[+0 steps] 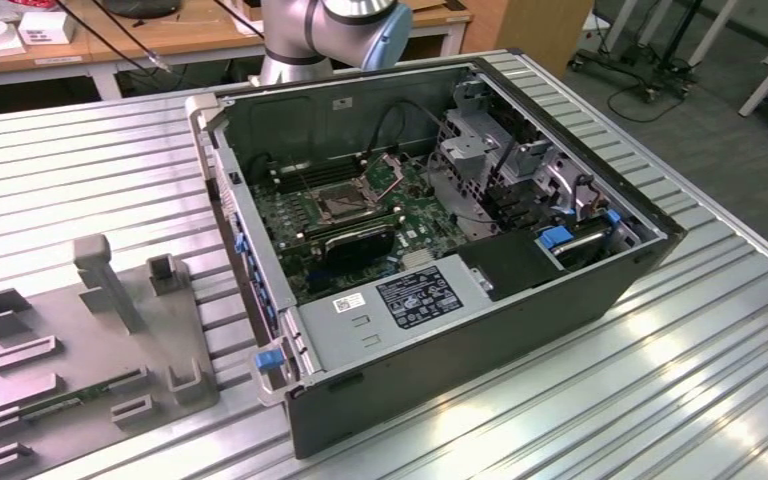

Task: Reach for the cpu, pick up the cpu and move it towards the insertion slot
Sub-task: 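Pick up the cpu and move it towards the insertion slot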

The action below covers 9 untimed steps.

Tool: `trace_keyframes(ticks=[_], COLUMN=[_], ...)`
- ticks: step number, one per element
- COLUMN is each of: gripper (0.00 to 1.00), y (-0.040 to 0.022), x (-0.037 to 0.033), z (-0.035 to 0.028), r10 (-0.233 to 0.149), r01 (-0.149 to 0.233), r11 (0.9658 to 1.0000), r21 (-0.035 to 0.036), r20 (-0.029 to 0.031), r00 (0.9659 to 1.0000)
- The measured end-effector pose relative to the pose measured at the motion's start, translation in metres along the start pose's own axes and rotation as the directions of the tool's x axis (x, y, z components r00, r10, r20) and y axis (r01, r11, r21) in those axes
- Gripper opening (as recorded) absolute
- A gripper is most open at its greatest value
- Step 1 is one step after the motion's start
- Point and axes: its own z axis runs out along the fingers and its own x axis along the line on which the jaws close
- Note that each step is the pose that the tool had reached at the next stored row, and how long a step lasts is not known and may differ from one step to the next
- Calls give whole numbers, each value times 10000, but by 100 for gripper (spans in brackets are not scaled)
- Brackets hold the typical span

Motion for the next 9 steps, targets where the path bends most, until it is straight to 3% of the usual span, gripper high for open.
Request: trace_keyframes(ticks=[9], gripper=[54], y=[2], x=[-49], z=[-6], r10=[-1], r01=[1], r11=[10000], r21=[1], r20=[-1], r00=[10000])
